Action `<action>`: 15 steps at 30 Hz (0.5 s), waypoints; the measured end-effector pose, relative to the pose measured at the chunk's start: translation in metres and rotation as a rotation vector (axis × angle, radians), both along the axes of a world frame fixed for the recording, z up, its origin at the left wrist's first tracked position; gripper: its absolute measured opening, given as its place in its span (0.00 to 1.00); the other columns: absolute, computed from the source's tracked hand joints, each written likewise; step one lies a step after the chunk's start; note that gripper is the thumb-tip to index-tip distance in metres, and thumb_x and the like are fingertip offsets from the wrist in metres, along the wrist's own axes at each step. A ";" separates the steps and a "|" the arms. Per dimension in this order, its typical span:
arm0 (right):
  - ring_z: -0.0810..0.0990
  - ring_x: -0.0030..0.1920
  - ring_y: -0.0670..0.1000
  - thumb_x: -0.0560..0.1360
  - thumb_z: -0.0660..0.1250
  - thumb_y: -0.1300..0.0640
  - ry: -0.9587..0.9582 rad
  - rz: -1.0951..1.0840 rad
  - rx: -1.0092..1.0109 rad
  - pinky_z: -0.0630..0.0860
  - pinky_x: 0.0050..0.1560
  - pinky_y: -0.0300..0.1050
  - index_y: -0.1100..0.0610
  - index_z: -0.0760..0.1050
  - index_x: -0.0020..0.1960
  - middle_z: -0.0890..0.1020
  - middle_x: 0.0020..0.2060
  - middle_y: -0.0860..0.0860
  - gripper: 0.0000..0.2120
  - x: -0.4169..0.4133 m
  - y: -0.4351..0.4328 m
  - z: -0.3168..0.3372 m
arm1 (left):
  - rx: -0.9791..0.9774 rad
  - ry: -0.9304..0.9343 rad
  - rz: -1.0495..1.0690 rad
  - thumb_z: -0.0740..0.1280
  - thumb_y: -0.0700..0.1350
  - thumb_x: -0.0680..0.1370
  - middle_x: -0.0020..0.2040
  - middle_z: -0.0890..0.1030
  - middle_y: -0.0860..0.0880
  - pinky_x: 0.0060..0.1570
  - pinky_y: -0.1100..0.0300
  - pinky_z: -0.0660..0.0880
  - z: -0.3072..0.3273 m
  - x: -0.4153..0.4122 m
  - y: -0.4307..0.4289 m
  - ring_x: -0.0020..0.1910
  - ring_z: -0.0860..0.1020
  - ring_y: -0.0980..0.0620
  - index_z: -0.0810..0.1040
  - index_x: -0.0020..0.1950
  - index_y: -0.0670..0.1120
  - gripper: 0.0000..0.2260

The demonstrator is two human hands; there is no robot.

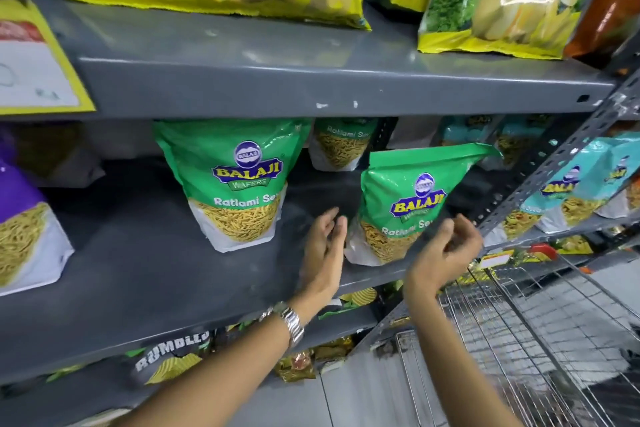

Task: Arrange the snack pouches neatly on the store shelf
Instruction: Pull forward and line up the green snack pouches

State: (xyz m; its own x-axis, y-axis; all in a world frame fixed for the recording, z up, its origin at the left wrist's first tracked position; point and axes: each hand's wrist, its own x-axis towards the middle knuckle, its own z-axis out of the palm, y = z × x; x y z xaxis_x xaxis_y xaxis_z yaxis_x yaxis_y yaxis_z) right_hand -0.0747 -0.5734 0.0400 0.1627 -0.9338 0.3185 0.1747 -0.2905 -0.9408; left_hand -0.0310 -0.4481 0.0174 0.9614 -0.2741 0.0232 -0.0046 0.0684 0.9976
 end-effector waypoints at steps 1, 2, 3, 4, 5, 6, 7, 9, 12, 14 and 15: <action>0.76 0.51 0.51 0.76 0.62 0.56 -0.038 0.029 -0.118 0.74 0.54 0.47 0.56 0.71 0.56 0.77 0.51 0.54 0.10 -0.001 0.023 -0.004 | -0.053 -0.053 0.123 0.61 0.52 0.77 0.59 0.77 0.55 0.52 0.76 0.67 -0.006 -0.004 0.013 0.58 0.74 0.65 0.72 0.59 0.55 0.11; 0.76 0.49 0.51 0.75 0.63 0.55 -0.034 0.154 -0.251 0.74 0.53 0.46 0.55 0.70 0.55 0.76 0.49 0.53 0.10 0.000 0.046 -0.010 | -0.083 -0.090 0.246 0.62 0.50 0.77 0.53 0.79 0.56 0.49 0.76 0.69 -0.012 -0.008 0.028 0.53 0.76 0.66 0.73 0.55 0.57 0.08; 0.76 0.49 0.49 0.75 0.63 0.54 0.002 0.333 -0.350 0.73 0.53 0.42 0.54 0.70 0.55 0.76 0.48 0.51 0.10 0.004 0.067 -0.017 | -0.093 -0.118 0.359 0.63 0.48 0.76 0.50 0.80 0.55 0.48 0.73 0.70 -0.019 -0.008 0.044 0.49 0.77 0.65 0.72 0.53 0.57 0.08; 0.76 0.51 0.46 0.75 0.63 0.52 0.066 0.524 -0.393 0.72 0.53 0.38 0.53 0.70 0.57 0.76 0.50 0.48 0.11 0.012 0.084 -0.020 | -0.097 -0.140 0.460 0.63 0.47 0.75 0.49 0.79 0.52 0.49 0.69 0.71 -0.026 -0.005 0.059 0.49 0.77 0.62 0.71 0.54 0.57 0.09; 0.75 0.53 0.44 0.76 0.63 0.50 0.133 0.664 -0.379 0.71 0.55 0.36 0.53 0.69 0.59 0.76 0.53 0.47 0.14 0.025 0.097 -0.019 | -0.097 -0.155 0.545 0.64 0.49 0.75 0.51 0.78 0.47 0.52 0.63 0.72 -0.031 0.001 0.074 0.51 0.77 0.57 0.70 0.56 0.54 0.10; 0.74 0.55 0.44 0.77 0.63 0.50 0.188 0.741 -0.301 0.71 0.57 0.36 0.54 0.68 0.62 0.75 0.56 0.48 0.16 0.043 0.104 -0.017 | -0.095 -0.162 0.614 0.64 0.53 0.75 0.55 0.75 0.43 0.55 0.58 0.72 -0.034 0.010 0.086 0.54 0.75 0.51 0.69 0.59 0.48 0.16; 0.73 0.58 0.45 0.77 0.63 0.52 0.216 0.784 -0.144 0.70 0.59 0.38 0.56 0.67 0.66 0.73 0.60 0.49 0.19 0.063 0.108 -0.013 | -0.087 -0.150 0.663 0.63 0.58 0.74 0.58 0.71 0.39 0.59 0.54 0.70 -0.035 0.021 0.096 0.58 0.72 0.46 0.66 0.63 0.43 0.25; 0.72 0.59 0.48 0.80 0.59 0.53 0.191 0.887 0.301 0.67 0.60 0.42 0.57 0.64 0.70 0.72 0.61 0.51 0.20 0.100 0.105 0.000 | -0.079 -0.088 0.696 0.62 0.62 0.72 0.67 0.63 0.37 0.67 0.53 0.64 -0.031 0.048 0.115 0.67 0.65 0.46 0.59 0.70 0.38 0.36; 0.77 0.53 0.48 0.81 0.52 0.53 0.276 1.072 0.512 0.70 0.57 0.45 0.53 0.70 0.65 0.78 0.54 0.48 0.16 0.130 0.095 -0.007 | -0.035 -0.028 0.544 0.59 0.58 0.75 0.74 0.58 0.44 0.71 0.61 0.58 -0.023 0.083 0.142 0.72 0.60 0.56 0.54 0.74 0.42 0.33; 0.81 0.47 0.43 0.81 0.50 0.57 0.375 1.141 0.407 0.74 0.51 0.42 0.49 0.74 0.54 0.81 0.46 0.43 0.15 0.132 0.095 -0.016 | -0.052 0.013 0.326 0.55 0.61 0.76 0.69 0.69 0.51 0.65 0.63 0.65 -0.022 0.094 0.157 0.62 0.70 0.68 0.64 0.70 0.51 0.25; 0.82 0.43 0.40 0.80 0.49 0.60 0.405 1.149 0.359 0.75 0.48 0.40 0.48 0.74 0.50 0.81 0.43 0.41 0.16 0.131 0.096 -0.019 | -0.044 0.038 0.229 0.54 0.63 0.75 0.64 0.74 0.55 0.64 0.61 0.68 -0.022 0.095 0.162 0.58 0.73 0.69 0.69 0.64 0.56 0.21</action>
State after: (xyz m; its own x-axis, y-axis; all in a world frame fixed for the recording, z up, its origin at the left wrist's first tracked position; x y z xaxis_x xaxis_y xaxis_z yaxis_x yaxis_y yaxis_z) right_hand 0.0561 -0.4769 0.0211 0.9593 -0.2142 -0.1838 -0.1614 0.1180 -0.9798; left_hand 0.0641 -0.2865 -0.0050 0.9988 -0.0486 -0.0070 0.0125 0.1136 0.9934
